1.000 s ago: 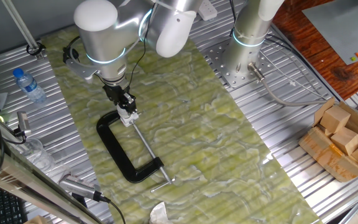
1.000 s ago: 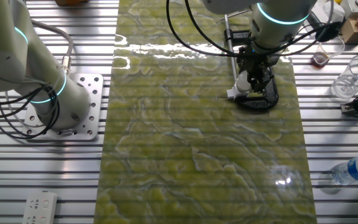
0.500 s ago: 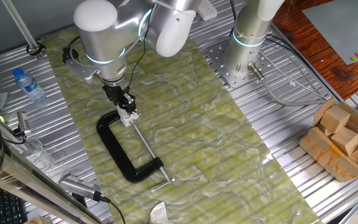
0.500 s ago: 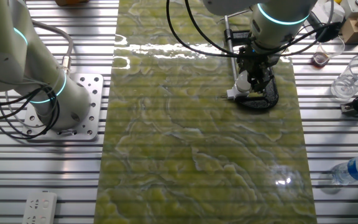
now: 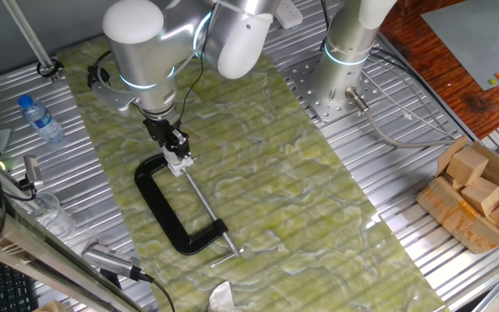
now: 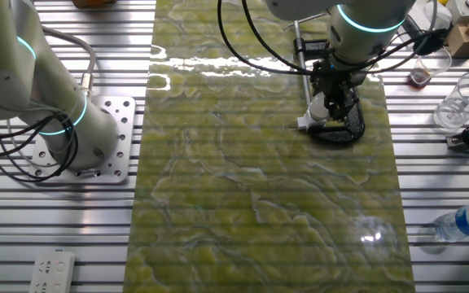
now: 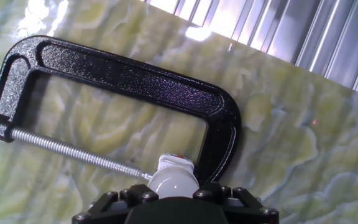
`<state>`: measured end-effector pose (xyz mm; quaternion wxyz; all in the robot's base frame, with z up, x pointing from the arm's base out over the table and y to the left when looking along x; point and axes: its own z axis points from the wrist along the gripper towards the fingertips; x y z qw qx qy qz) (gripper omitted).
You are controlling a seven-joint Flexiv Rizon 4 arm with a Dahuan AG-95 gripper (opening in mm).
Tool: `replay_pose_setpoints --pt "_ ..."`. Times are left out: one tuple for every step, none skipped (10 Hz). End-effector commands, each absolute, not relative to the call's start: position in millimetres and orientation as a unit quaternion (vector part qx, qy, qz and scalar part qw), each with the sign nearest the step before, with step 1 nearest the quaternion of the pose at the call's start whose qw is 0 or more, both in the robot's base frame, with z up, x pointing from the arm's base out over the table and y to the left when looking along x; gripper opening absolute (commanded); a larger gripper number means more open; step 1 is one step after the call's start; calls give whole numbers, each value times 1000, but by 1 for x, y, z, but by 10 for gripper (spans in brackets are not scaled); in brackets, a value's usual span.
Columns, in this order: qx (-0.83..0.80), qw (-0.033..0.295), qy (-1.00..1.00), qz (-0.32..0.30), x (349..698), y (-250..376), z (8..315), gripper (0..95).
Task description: Install the light bulb by rotating it
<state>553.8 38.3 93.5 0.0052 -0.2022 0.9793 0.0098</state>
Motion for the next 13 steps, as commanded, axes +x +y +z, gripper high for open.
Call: replay_pose_setpoints --pt "-626 20 779 22 553 36 96 760" --pt "-629 19 777 20 553 36 96 760" --pt "-630 19 777 20 553 36 96 760" --pt "-632 20 774 20 553 36 96 760" --pt "-638 20 770 20 553 36 96 760" --pt "-651 20 759 20 553 36 96 760" --pt "-670 20 741 20 553 36 96 760" --pt "-697 22 716 20 554 36 96 760" --pt "-719 23 695 20 554 36 96 760" --pt "-737 23 675 19 554 36 96 760" --pt "-752 22 659 18 554 36 96 760" --pt "-763 17 646 14 554 36 96 760" --pt "-763 17 646 14 554 36 96 760"
